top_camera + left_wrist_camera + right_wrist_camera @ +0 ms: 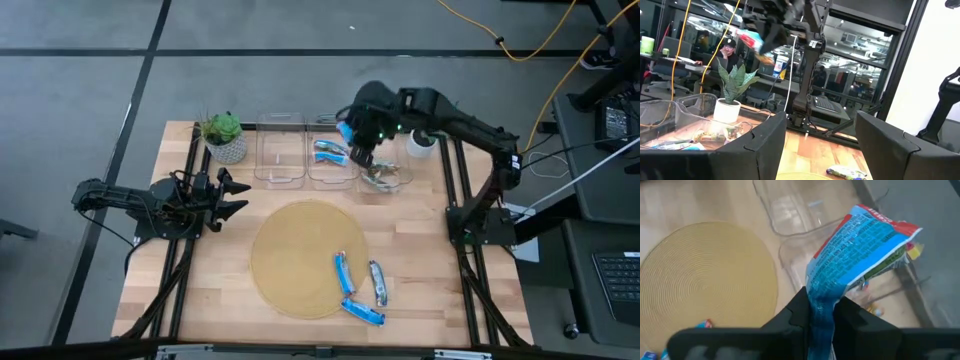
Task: Pick and place Granola Bars by type
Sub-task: Put the red granola bar into the middle transparent bin
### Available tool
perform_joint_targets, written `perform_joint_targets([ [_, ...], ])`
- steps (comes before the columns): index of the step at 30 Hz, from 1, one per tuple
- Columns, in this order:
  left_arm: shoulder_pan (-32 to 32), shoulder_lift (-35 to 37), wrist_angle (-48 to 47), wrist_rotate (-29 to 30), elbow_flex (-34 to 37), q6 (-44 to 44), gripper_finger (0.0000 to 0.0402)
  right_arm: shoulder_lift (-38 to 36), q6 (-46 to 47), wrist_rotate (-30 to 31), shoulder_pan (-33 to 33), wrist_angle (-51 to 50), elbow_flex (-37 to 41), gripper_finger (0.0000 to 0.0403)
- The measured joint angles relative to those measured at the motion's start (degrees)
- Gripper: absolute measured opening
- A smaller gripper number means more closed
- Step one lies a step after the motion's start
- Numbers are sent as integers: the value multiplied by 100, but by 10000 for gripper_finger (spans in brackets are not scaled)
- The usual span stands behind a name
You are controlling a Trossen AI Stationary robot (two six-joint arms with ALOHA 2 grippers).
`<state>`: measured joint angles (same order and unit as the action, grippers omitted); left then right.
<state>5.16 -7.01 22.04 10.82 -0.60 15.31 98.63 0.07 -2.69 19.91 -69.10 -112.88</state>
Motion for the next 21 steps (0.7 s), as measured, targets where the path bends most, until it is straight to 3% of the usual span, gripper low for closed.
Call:
perform_joint_targets([
  [13,-1,0,0,1,0,2,226,140,-1708,-1413,928,722,0,57],
  [21,-1,0,0,0,0,0,226,785,-2439,-1668,931,829,0,57],
])
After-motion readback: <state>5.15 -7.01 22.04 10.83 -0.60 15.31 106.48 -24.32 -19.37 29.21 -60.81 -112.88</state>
